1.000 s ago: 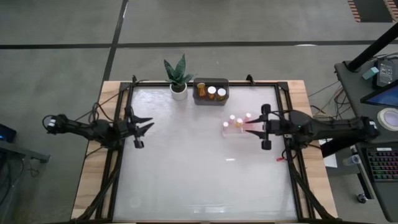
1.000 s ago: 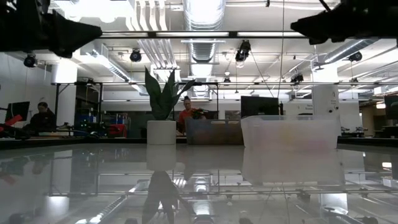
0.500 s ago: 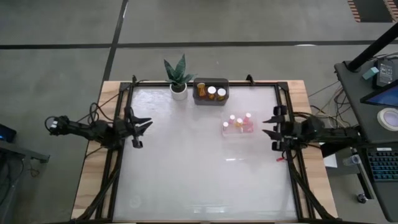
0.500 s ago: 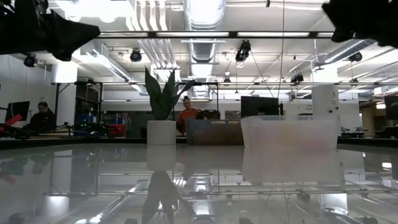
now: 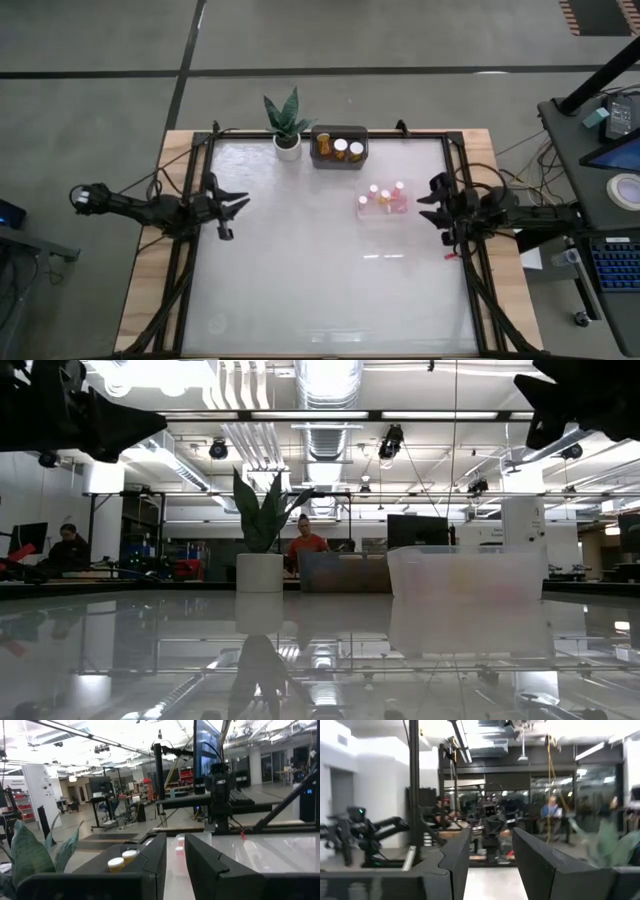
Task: Pick and place medicine bottles into bin by pill shape (circle, oval)
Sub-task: Return to Home Position
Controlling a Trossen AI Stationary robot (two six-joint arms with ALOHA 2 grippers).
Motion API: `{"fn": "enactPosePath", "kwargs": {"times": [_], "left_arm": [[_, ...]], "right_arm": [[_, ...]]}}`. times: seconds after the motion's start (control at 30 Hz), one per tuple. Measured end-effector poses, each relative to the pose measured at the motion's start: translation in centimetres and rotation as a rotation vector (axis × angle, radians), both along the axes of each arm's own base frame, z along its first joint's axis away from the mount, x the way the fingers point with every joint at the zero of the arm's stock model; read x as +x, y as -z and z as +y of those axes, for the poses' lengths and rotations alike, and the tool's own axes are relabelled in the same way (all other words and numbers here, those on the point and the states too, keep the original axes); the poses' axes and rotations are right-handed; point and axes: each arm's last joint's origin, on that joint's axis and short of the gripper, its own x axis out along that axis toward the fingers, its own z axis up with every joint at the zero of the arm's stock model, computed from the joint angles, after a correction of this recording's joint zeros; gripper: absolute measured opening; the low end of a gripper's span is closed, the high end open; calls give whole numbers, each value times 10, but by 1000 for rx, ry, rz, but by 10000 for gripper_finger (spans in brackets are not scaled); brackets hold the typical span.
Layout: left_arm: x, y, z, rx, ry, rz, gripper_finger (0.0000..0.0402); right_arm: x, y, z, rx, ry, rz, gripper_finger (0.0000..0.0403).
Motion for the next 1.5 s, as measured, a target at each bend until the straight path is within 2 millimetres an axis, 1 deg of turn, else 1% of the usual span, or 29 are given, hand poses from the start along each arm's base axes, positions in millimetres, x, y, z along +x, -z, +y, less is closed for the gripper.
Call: {"fn": "enactPosePath", "kwargs": {"times": [0.13, 0.27, 1.5], "left_arm": [[2, 2, 0, 5, 0, 20, 51], [3, 4, -1, 9, -1, 39, 51], [11, 14, -3, 36, -1, 147, 51]], "right_arm": [[1, 1, 0, 97, -32, 18, 141], [1, 1, 0, 138, -45, 25, 141], [1, 2, 0, 137, -46, 26, 141]]}}
